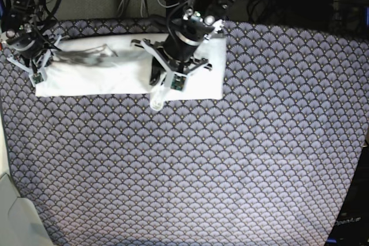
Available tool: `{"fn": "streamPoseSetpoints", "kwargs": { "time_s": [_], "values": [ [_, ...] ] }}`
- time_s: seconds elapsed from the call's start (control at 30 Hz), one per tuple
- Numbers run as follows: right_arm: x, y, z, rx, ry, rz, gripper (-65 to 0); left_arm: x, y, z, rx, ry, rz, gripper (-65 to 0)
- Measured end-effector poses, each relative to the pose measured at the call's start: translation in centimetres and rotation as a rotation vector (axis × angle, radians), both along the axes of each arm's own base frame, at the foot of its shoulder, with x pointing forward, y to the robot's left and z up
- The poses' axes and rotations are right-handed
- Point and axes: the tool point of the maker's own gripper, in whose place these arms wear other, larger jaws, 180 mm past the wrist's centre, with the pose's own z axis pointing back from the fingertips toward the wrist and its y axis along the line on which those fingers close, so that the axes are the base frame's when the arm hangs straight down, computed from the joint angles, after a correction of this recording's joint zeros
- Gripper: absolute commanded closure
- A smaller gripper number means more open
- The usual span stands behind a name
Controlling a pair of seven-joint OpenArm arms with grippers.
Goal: Fold the T-shirt properly
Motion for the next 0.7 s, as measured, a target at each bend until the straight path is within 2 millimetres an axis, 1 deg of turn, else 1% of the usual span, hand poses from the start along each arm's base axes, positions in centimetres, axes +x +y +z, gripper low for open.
{"fn": "streamPoseSetpoints", "kwargs": {
  "time_s": [0.1,0.23,0.3,0.33,0.4,0.47,0.53,0.6,0.63,0.7],
  "values": [
    [0.0,0.0,0.0,0.001,0.0,0.0,0.0,-0.3,-0.5,-0.1,-0.001,0.003,-0.018,-0.6],
    [-0.1,0.0,0.0,0.001,0.001,0.0,0.0,-0.3,-0.5,-0.1,0.0,0.005,-0.019,-1.2],
    [-0.1,0.0,0.0,0.001,0.001,0.0,0.0,-0.4,-0.5,-0.1,0.0,0.005,-0.02,-4.1],
    [-0.1,0.0,0.0,0.001,0.002,0.0,-0.6,-0.4,-0.5,-0.1,0.002,0.005,-0.02,-7.5],
    [-0.1,0.0,0.0,0.001,0.002,0.0,-5.6,-0.6,-0.4,-0.3,0.003,0.011,-0.021,-17.7],
    [-0.1,0.0,0.0,0.0,0.002,0.0,-13.0,-1.0,-0.6,-0.5,0.003,0.018,-0.029,-29.4],
    [-0.1,0.0,0.0,0.0,0.002,0.0,-20.1,-1.8,-1.1,-0.6,0.002,0.025,-0.057,-37.6],
    [-0.1,0.0,0.0,0.0,0.0,0.0,-25.8,-2.8,-1.6,-0.7,0.01,0.02,-0.102,-41.2],
    [-0.1,-0.1,0.0,-0.001,-0.002,-0.003,-27.8,-3.1,-1.7,-0.6,0.015,0.018,-0.115,-41.2],
    [-0.1,-0.2,0.1,-0.002,-0.004,-0.006,-30.2,-3.3,-2.0,0.6,0.0,-0.007,-0.134,-41.2]
  ]
}}
